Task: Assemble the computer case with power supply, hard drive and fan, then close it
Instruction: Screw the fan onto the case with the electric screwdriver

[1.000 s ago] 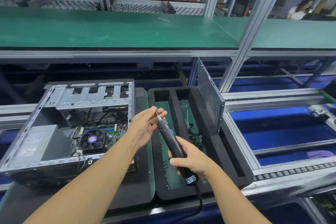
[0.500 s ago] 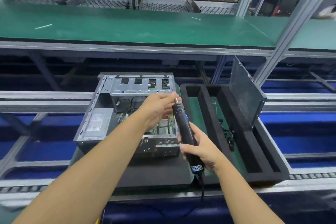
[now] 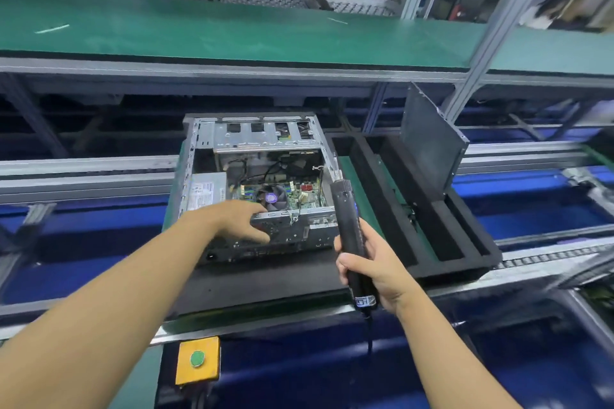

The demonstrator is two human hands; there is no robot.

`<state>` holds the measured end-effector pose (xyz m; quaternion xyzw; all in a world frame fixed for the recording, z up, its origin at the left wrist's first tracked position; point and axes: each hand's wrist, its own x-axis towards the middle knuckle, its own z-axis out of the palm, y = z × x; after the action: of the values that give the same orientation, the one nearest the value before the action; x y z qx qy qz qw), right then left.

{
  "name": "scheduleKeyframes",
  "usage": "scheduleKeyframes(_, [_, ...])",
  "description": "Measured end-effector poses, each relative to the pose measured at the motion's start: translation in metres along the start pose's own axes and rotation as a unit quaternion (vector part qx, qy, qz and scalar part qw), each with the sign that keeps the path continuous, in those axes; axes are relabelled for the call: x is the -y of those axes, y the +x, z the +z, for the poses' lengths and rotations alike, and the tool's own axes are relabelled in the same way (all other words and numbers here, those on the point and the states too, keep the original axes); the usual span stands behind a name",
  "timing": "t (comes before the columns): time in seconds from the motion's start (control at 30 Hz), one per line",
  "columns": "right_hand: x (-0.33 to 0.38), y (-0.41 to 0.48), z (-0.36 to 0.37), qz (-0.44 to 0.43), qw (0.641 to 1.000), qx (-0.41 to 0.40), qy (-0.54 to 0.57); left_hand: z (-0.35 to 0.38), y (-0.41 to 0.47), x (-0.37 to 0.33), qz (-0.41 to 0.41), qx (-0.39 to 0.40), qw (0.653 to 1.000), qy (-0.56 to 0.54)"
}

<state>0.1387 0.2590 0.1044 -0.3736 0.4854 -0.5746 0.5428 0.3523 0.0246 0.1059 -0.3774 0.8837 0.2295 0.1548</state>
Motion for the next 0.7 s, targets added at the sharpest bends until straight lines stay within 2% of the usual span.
scheduleKeyframes(0.1, [-0.003, -0.014, 0.005, 0.002, 1.000, -0.024, 0.001, 0.012, 0.010, 0.000, 0.012, -0.044, 0.997, 0.057])
scheduleKeyframes(0.27, [-0.007, -0.029, 0.013, 0.004, 0.999, -0.037, 0.001, 0.011, 0.016, 0.007, 0.047, -0.089, 0.995, -0.009])
scheduleKeyframes(0.4, [-0.014, -0.036, 0.015, 0.011, 0.999, -0.046, 0.004, 0.018, 0.020, 0.009, 0.084, -0.108, 0.991, 0.008])
scheduleKeyframes(0.57, [-0.022, -0.039, 0.017, 0.018, 0.999, -0.047, 0.006, 0.037, 0.021, 0.008, 0.073, -0.224, 0.970, 0.061])
scheduleKeyframes(0.7, [-0.024, -0.034, 0.018, 0.023, 0.999, -0.042, 0.003, 0.040, 0.022, 0.007, 0.056, -0.262, 0.963, 0.036])
